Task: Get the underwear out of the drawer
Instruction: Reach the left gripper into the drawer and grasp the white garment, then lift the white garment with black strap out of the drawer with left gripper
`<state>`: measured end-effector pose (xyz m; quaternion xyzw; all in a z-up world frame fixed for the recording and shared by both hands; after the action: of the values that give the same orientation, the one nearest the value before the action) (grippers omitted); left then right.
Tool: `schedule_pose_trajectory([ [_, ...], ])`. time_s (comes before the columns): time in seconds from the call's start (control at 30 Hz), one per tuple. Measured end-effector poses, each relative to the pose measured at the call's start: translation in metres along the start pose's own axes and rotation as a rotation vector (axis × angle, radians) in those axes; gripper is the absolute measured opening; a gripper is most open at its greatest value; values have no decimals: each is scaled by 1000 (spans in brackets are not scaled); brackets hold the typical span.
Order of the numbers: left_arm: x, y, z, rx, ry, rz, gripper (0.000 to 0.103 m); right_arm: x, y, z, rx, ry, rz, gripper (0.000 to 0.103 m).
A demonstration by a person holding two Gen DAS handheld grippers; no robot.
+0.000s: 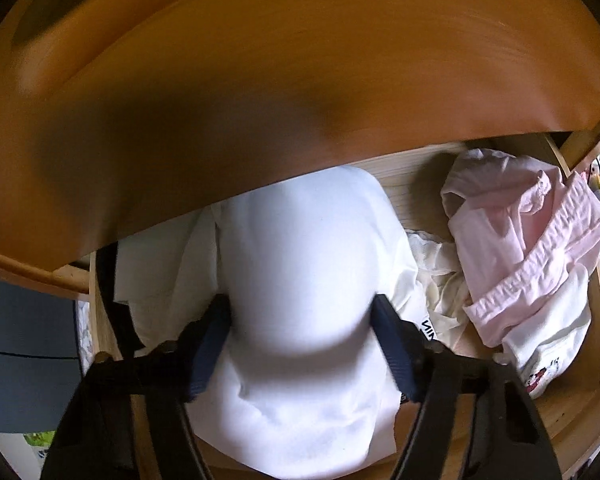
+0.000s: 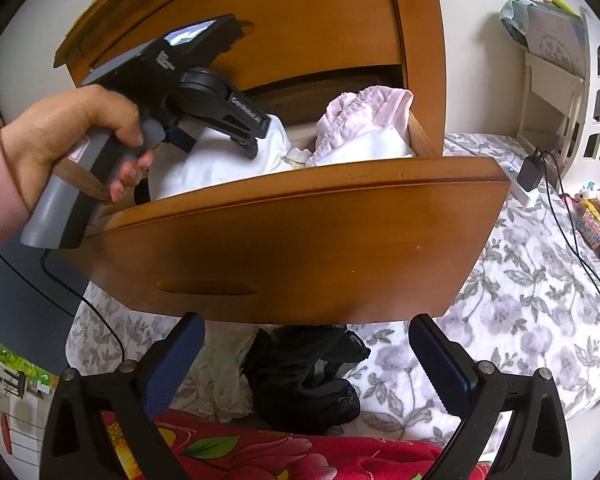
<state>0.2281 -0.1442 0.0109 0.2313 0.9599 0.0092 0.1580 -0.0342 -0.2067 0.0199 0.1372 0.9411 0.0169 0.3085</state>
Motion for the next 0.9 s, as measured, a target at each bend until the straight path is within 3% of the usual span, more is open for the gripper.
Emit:
schedule_pose_trajectory([
  [0.1, 2, 10, -3, 20, -21, -31, 50, 0, 0, 0, 1, 2, -1, 103],
  [0.33, 13, 30, -23, 100, -101, -66, 31, 0, 0, 0, 6, 5, 0, 103],
  [0.9, 66, 65, -79, 190, -286, -143, 19, 1, 1, 1, 29, 10, 1, 103],
])
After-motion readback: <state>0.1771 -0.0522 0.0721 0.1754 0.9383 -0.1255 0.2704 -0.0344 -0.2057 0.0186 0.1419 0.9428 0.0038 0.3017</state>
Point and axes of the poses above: each gripper's, at about its wrist camera, not at the fingertips, and z roughly the way its jaws point, y to its left, x to its underside, the point moved 1 cm from there along z, roughly the way its jaws point, and after that the axes turned 6 degrees about x, right-handed, at the moved point
